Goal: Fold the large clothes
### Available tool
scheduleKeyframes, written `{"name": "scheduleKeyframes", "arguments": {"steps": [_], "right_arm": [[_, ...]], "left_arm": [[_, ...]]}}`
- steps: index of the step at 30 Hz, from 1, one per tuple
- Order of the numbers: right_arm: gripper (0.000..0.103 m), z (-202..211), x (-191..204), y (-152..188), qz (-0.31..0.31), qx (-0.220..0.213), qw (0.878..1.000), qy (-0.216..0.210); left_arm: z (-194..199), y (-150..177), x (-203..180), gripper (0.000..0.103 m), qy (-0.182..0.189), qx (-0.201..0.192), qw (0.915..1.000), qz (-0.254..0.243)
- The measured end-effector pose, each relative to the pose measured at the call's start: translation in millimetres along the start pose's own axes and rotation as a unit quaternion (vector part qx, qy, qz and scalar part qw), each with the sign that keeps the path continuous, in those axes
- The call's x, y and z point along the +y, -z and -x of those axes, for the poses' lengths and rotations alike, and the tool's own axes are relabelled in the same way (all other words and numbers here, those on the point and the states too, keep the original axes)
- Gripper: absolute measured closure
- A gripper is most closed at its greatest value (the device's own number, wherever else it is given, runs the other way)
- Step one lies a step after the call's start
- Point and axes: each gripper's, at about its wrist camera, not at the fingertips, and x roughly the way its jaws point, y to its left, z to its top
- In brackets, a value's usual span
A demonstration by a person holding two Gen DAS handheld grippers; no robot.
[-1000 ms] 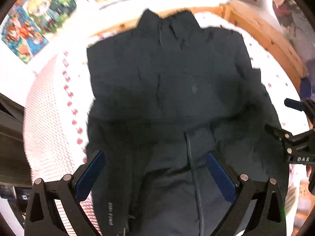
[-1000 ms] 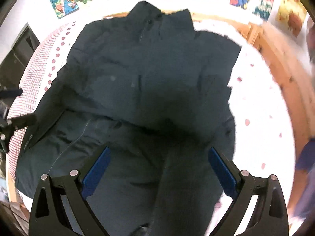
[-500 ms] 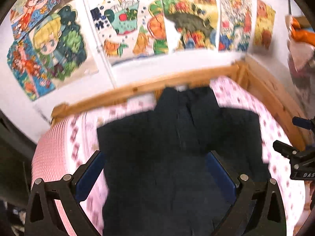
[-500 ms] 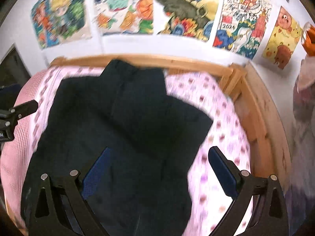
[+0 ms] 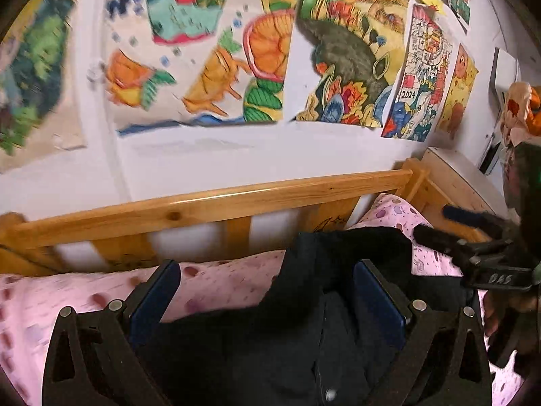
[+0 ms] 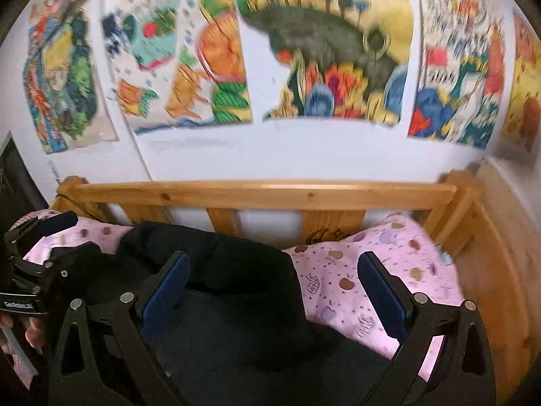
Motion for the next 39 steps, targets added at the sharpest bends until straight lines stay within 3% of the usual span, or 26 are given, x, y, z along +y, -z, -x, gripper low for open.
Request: {"name": "scheduleKeyframes", "arguments": {"steps": [4, 6, 9, 10, 12, 14, 19, 25, 30, 39], "right_arm": [[0.012, -38, -8, 3, -0.015, 0.022, 1.0, 0.0], [0.032, -49, -12, 5, -0.023, 0.032, 0.999, -0.004], [0.045, -65, -12, 8, -0.017, 0.057, 0.998, 0.003], [0.048, -68, -9, 9, -0.011, 0.063, 0.998, 0.007], [0.068, -69, -5, 8, -0.008, 0.064, 0.998, 0.005], [0.079, -68, -1, 7, -0.017, 0.062, 0.998, 0.006], [0.09, -38, 4, 7, -0.024, 0.014, 1.0, 0.006], [0.092, 16, -11, 26, -0.065, -0.059, 0.996, -0.022], [0.094, 56, -20, 56, -0.075, -0.096, 0.991, -0.046], [0.095, 122, -9, 125, -0.01, -0.151, 0.987, -0.063]], "left_arm": [[-29, 3, 7, 0.001, 0.017, -0.011, 0.9998, 0.005], [-38, 5, 13, 0.002, 0.038, -0.016, 0.999, 0.016], [-49, 5, 23, 0.017, 0.083, -0.017, 0.9953, 0.048], [-52, 5, 24, 0.03, 0.09, -0.014, 0.9944, 0.053], [-59, 6, 23, 0.049, 0.111, -0.009, 0.9921, 0.059], [-60, 7, 20, 0.089, 0.138, -0.006, 0.9887, 0.059], [-34, 10, 18, 0.093, 0.148, -0.04, 0.986, 0.065], [23, 19, 15, 0.095, 0.126, -0.09, 0.9872, 0.038], [63, 36, 7, 0.096, 0.124, -0.106, 0.9865, 0.013], [134, 99, -12, 0.097, 0.12, -0.125, 0.9824, -0.068]]}}
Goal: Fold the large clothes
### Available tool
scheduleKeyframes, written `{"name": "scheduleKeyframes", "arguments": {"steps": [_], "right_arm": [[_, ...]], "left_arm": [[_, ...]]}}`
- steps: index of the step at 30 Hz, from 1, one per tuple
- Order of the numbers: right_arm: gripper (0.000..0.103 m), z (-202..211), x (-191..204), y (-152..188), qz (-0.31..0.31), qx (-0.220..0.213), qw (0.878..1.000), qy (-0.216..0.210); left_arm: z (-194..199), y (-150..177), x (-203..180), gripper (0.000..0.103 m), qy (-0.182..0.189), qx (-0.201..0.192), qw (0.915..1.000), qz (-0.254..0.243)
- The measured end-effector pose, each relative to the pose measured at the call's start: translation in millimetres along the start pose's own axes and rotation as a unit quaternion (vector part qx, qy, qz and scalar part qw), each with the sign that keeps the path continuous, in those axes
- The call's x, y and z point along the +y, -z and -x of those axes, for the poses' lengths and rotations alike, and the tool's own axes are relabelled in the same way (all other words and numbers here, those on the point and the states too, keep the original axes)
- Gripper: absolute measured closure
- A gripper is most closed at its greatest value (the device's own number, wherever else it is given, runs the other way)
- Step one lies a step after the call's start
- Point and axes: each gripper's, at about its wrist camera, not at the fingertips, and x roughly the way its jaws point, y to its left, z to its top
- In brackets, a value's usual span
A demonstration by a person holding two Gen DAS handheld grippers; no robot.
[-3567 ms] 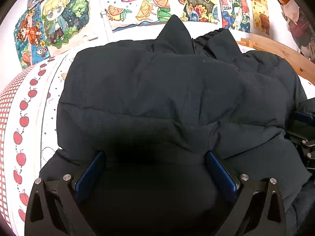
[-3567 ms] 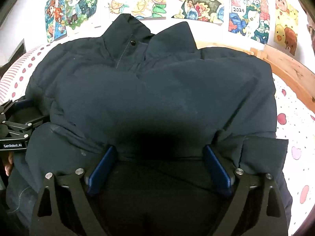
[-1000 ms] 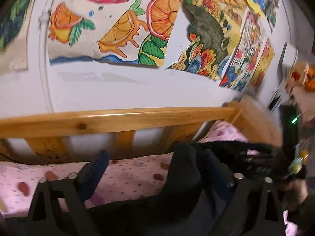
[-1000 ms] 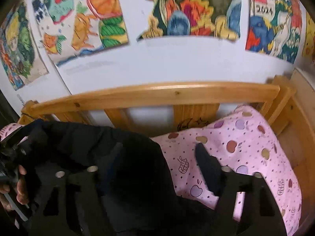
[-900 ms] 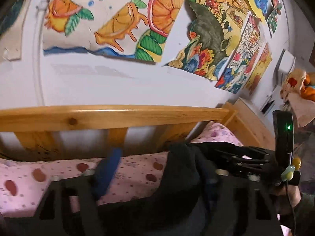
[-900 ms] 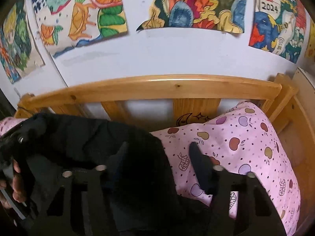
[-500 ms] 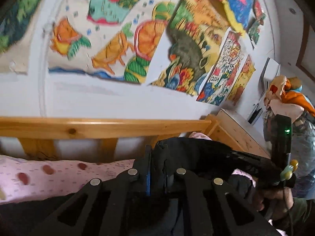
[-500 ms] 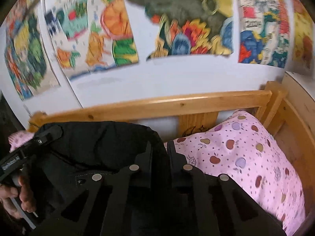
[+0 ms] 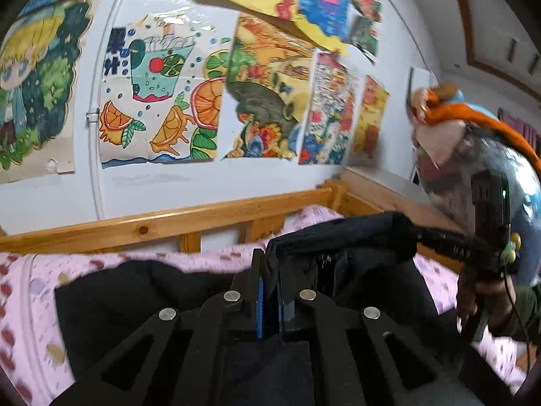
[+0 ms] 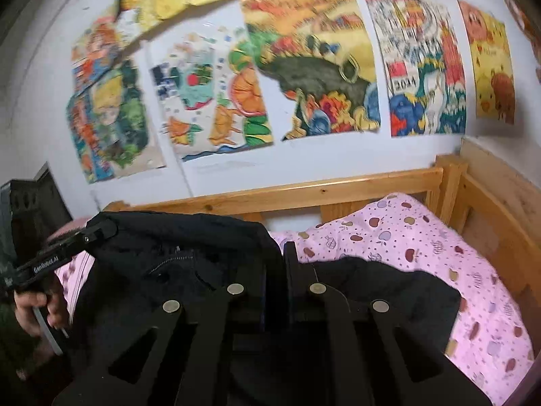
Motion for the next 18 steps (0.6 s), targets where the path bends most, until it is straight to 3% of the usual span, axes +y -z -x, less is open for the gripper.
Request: {"name": "scheduleKeyframes", "arguments": {"steps": [9, 18], "right_arm": [[0.097, 40, 19, 57, 0.074, -0.018, 0.997, 0.003], [0.098, 69, 36, 109, 0.124, 0.001, 0.992, 0.033]], "left_arm": [[36, 54, -23, 0.098, -0.004, 0.036, 0.9985, -0.041], [50, 107, -48, 0.098, -0.006, 0.088, 0.9923, -0.087]]}}
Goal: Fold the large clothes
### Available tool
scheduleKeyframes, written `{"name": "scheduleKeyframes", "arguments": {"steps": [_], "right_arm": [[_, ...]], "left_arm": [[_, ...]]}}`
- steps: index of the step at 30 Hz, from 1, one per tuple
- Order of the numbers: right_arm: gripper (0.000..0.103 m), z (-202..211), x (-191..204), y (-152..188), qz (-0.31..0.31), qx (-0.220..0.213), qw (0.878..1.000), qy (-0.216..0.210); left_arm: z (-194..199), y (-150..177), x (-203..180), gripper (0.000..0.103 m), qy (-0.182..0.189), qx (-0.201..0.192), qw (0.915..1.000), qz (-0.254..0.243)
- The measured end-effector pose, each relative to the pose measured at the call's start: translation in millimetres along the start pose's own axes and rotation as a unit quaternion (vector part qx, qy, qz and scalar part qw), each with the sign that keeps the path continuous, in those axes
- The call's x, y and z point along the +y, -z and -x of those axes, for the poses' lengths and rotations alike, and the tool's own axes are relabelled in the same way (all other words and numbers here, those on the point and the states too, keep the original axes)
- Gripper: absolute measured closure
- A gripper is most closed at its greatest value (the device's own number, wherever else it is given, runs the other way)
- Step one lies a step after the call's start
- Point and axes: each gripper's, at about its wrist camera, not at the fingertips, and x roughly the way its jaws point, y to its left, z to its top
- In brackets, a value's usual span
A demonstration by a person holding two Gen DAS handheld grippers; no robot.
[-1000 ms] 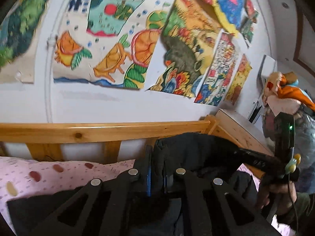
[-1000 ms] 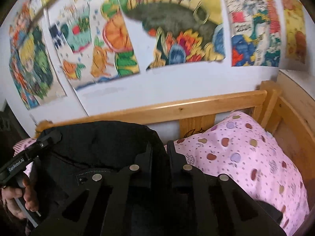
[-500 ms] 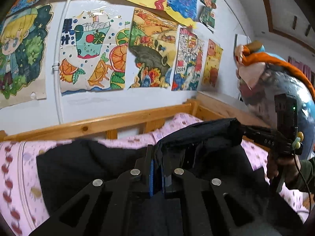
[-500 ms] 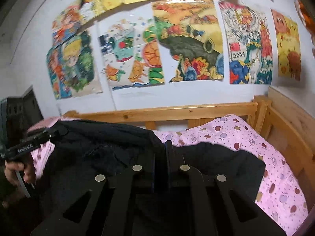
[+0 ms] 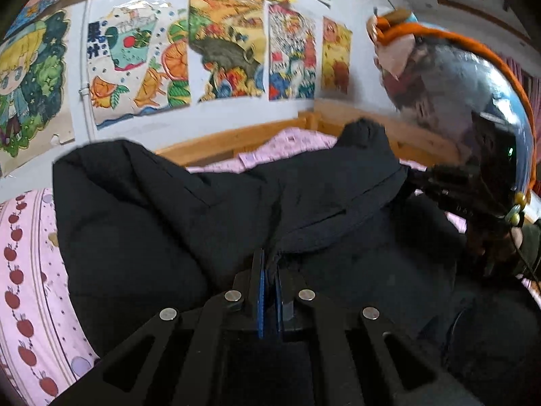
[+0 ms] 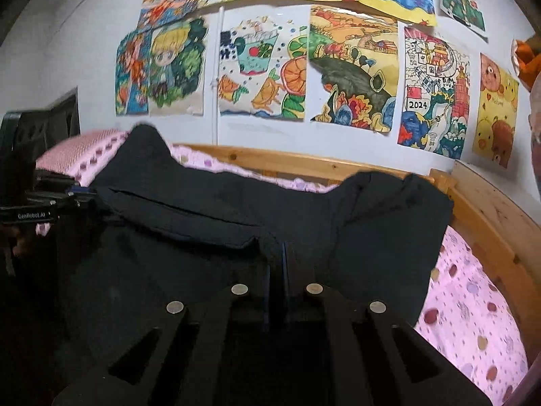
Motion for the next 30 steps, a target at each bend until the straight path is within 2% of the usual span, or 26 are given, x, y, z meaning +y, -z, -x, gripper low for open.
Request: {"name": "scheduleKeyframes", "arguments": {"steps": [7, 15, 20, 22, 24, 26, 30], "right_arm": [[0.098, -22, 10, 20, 0.016, 0.046, 0.998, 0.028], [0.097, -46, 24, 43, 0.035, 0.081, 0.995, 0.044], [0.095, -35, 30, 41, 0.044, 0.064, 0.996, 0.053], [0.089, -26, 27, 37, 0.034, 0.056, 0.997, 0.035], [0.072, -13, 20, 31, 0.008, 0.045, 0.999, 0.006], [0.065, 7, 12, 26, -0.017, 0.02, 1.0, -0.007], [0.063, 33, 3, 4, -0.039, -0.025, 0.999, -0.006]], "left_arm": [[-27, 22, -10, 0.098, -0.024, 0.035, 0.9983, -0.041], [-42, 39, -18, 0.098, -0.047, 0.037, 0.9969, -0.052], [-43, 39, -23, 0.098, -0.061, 0.037, 0.9955, -0.062], [-41, 37, -23, 0.098, -0.062, 0.036, 0.9956, -0.06], [-39, 34, -23, 0.098, -0.064, 0.034, 0.9955, -0.061], [-37, 33, -22, 0.098, -0.063, 0.032, 0.9957, -0.059], [-35, 32, -22, 0.097, -0.06, 0.028, 0.9963, -0.055]]}}
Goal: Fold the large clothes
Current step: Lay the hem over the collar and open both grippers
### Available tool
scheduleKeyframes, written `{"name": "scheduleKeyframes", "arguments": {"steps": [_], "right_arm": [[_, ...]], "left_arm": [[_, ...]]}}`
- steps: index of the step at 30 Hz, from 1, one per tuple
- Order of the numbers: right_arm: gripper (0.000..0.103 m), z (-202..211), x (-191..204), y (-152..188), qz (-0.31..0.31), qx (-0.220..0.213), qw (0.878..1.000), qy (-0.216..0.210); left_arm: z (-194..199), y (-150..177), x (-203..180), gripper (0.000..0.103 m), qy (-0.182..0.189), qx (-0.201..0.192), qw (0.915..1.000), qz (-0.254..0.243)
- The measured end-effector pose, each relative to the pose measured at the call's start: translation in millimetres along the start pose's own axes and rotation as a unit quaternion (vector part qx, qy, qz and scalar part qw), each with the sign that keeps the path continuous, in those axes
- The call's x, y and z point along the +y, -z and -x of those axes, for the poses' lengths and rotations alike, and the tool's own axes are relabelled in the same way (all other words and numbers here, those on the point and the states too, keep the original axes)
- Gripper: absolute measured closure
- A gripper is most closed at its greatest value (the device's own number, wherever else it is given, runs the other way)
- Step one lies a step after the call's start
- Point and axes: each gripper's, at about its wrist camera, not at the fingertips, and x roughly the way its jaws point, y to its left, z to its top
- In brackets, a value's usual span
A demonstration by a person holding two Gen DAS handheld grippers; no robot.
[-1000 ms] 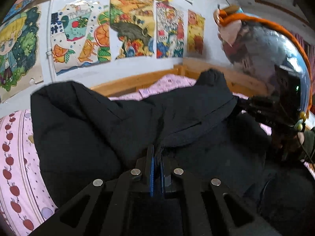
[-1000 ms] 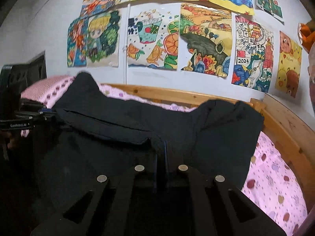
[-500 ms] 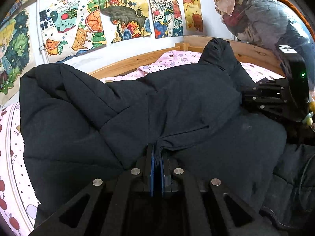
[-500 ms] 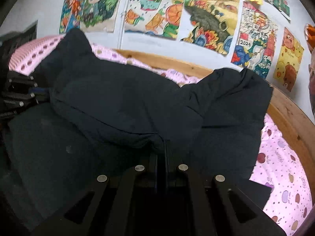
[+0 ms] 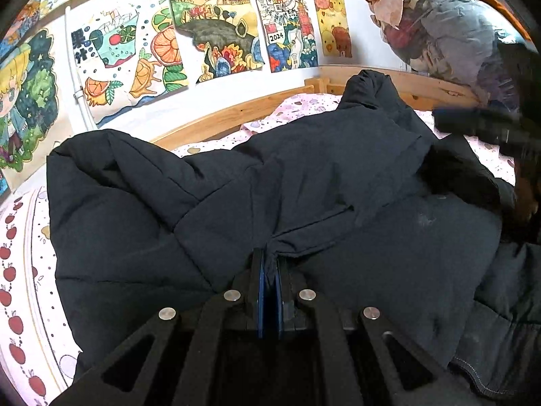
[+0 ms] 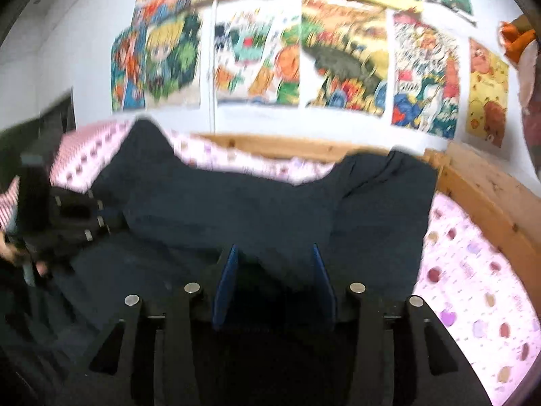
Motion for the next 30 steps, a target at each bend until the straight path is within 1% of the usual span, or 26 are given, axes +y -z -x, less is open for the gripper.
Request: {"name": "scheduleKeyframes", "arguments": {"steps": [2, 4, 5, 7, 11, 13, 14, 16, 18, 21, 22, 23, 24, 25, 26, 27, 28, 30], "right_arm": [[0.062, 5, -6, -20, -0.018, -0.024, 1.0, -0.01], [0.06, -3, -11, -41, -0.041, -0.036, 0.998, -0.015], [0.059, -11, -12, -49, -0.044, -0.032, 0.998, -0.011], [0.059, -37, -7, -61, -0.038, -0.015, 0.999, -0.012], [0.059, -96, 7, -57, -0.013, 0.042, 0.999, -0.009], [0.059, -109, 9, -50, -0.013, 0.057, 0.998, -0.007], [0.059, -116, 8, -44, -0.02, 0.061, 0.998, -0.009], [0.059, -119, 5, -37, -0.033, 0.056, 0.998, -0.013], [0.059, -118, 3, -32, -0.042, 0.049, 0.998, -0.019], [0.059, -118, 0, -26, -0.05, 0.042, 0.998, -0.025], [0.059, -118, 0, -24, -0.052, 0.04, 0.997, -0.027], [0.059, -118, 0, -23, -0.053, 0.037, 0.998, -0.028], [0.059, -118, 0, -21, -0.053, 0.034, 0.998, -0.026], [0.059, -117, 1, -19, -0.053, 0.03, 0.998, -0.025], [0.059, -117, 2, -17, -0.052, 0.027, 0.998, -0.022], [0.059, -116, 3, -15, -0.052, 0.025, 0.998, -0.02], [0.059, -115, 3, -12, -0.053, 0.023, 0.998, -0.019], [0.058, -114, 3, -10, -0.054, 0.019, 0.998, -0.018]], "left_arm": [[-1, 0, 1, 0.097, 0.001, 0.0, 1.0, 0.003], [-1, 0, 0, 0.097, 0.002, 0.0, 1.0, 0.004], [-1, 0, 1, 0.097, 0.003, 0.0, 1.0, 0.006], [0, 0, 0, 0.096, 0.004, 0.0, 1.0, 0.008], [4, -3, 0, 0.094, 0.001, -0.004, 1.0, 0.008], [6, -4, 1, 0.094, 0.003, -0.007, 0.9999, 0.009], [8, -5, 1, 0.094, 0.005, -0.008, 0.9999, 0.01], [15, -8, 4, 0.094, 0.011, -0.014, 0.9997, 0.019], [29, -10, 10, 0.092, 0.022, -0.031, 0.9986, 0.037], [51, -13, 19, 0.085, 0.04, -0.063, 0.9944, 0.074], [56, -16, 21, 0.078, 0.043, -0.075, 0.9926, 0.084], [60, -20, 24, 0.068, 0.043, -0.087, 0.9905, 0.097], [62, -25, 27, 0.061, 0.043, -0.098, 0.9875, 0.115], [64, -31, 32, 0.049, 0.047, -0.11, 0.9832, 0.138], [63, -37, 37, 0.045, 0.049, -0.123, 0.9782, 0.16], [62, -42, 40, 0.045, 0.049, -0.131, 0.9749, 0.173], [55, -52, 41, 0.045, 0.039, -0.129, 0.9737, 0.183], [35, -65, 38, 0.045, 0.024, -0.11, 0.9785, 0.173]]}}
